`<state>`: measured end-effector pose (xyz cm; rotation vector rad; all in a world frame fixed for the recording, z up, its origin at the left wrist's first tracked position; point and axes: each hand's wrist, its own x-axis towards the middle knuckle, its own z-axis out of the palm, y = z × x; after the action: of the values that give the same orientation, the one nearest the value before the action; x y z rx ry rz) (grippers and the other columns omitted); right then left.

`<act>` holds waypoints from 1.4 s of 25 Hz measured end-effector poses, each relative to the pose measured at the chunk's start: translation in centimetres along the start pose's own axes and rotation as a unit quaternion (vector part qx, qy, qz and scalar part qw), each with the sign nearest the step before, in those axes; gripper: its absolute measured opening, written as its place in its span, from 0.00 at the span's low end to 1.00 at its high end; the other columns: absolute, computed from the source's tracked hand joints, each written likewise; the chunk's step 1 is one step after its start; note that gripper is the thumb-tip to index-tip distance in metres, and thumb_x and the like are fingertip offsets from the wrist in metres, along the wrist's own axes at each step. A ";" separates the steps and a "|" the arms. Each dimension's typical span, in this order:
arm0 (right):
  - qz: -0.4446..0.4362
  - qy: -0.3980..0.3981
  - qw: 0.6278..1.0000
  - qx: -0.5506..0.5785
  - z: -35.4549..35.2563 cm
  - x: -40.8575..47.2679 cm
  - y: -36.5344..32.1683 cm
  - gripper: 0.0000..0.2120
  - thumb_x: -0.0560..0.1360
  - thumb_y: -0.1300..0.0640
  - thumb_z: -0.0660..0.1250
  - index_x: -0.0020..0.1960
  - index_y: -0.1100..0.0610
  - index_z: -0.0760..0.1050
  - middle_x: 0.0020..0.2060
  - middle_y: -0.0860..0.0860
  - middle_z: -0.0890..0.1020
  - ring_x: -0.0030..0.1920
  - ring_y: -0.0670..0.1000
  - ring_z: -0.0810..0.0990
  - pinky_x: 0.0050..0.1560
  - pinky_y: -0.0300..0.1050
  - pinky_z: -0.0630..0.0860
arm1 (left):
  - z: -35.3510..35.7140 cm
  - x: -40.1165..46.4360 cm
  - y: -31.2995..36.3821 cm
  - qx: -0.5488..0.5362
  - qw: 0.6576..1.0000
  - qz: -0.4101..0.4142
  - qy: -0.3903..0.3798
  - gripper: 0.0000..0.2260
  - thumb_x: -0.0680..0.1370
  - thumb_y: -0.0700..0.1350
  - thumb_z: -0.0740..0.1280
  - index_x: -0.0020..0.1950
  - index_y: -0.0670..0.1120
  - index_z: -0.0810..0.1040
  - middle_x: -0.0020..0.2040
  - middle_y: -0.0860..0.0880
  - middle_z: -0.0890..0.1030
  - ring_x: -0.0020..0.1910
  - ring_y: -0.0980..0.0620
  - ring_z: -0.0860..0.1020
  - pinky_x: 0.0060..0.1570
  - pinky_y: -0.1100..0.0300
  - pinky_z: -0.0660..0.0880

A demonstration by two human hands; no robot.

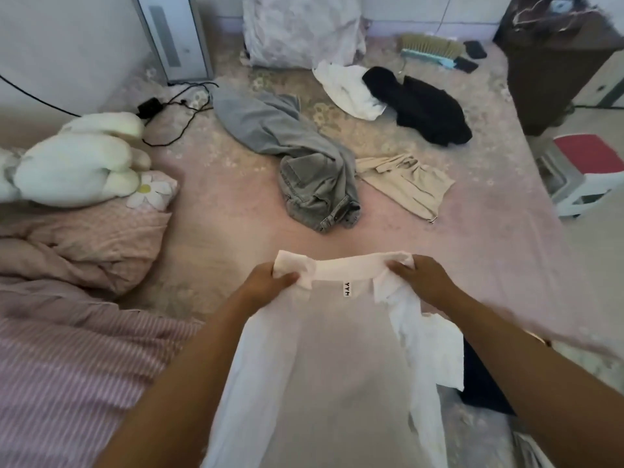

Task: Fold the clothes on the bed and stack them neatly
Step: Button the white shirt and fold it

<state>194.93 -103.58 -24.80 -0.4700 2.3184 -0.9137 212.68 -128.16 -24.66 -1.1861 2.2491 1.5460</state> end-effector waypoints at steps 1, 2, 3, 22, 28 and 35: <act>0.001 0.008 1.000 0.001 1.4 1.7 1.4 0.16 0.82 0.50 0.67 0.50 0.64 0.81 0.47 0.61 0.84 0.48 0.58 0.80 0.48 0.49 0.68 | 0.7 2.2 -1.0 -0.006 1.000 0.003 0.002 0.13 0.80 0.44 0.72 0.61 0.39 0.81 0.55 0.41 0.83 0.54 0.43 0.80 0.52 0.52 0.75; 0.003 0.018 1.000 0.005 2.8 3.4 2.5 0.15 0.82 0.49 0.67 0.52 0.62 0.82 0.48 0.59 0.85 0.50 0.58 0.80 0.49 0.49 0.69 | 1.4 4.3 -1.9 -0.007 1.000 0.009 0.007 0.12 0.80 0.44 0.72 0.60 0.39 0.81 0.54 0.41 0.82 0.53 0.44 0.80 0.52 0.53 0.75; 0.011 0.033 0.999 0.015 4.1 5.1 3.6 0.15 0.82 0.48 0.66 0.55 0.59 0.82 0.50 0.57 0.85 0.52 0.58 0.80 0.51 0.49 0.70 | 2.1 6.5 -2.6 -0.010 1.000 0.015 0.011 0.11 0.79 0.43 0.72 0.59 0.39 0.82 0.54 0.41 0.82 0.53 0.45 0.79 0.51 0.54 0.74; -0.096 0.319 0.933 -0.137 18.6 13.4 14.5 0.13 0.76 0.64 0.69 0.59 0.70 0.78 0.57 0.68 0.78 0.56 0.67 0.76 0.57 0.58 0.73 | 15.4 17.8 -15.8 0.124 0.913 0.218 0.322 0.06 0.77 0.36 0.73 0.49 0.34 0.79 0.48 0.36 0.79 0.47 0.37 0.77 0.49 0.44 0.76; -0.037 0.176 0.978 -0.106 20.0 10.0 16.1 0.12 0.75 0.64 0.74 0.57 0.68 0.81 0.54 0.62 0.82 0.55 0.64 0.78 0.58 0.57 0.72 | 18.1 15.1 -17.5 0.180 0.920 0.192 0.291 0.13 0.74 0.42 0.74 0.51 0.34 0.79 0.46 0.35 0.78 0.46 0.37 0.78 0.46 0.46 0.76; -0.037 0.180 0.973 -0.136 16.4 14.2 14.8 0.07 0.81 0.64 0.65 0.54 0.67 0.80 0.49 0.62 0.83 0.50 0.63 0.79 0.52 0.55 0.74 | 16.9 16.3 -17.1 0.177 0.911 0.196 0.317 0.04 0.72 0.29 0.73 0.45 0.34 0.81 0.40 0.37 0.80 0.38 0.39 0.77 0.40 0.47 0.76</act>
<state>193.13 -108.58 -50.52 -0.5436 2.7957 -0.7674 208.62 -124.79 -53.17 -1.3087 3.1775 0.8221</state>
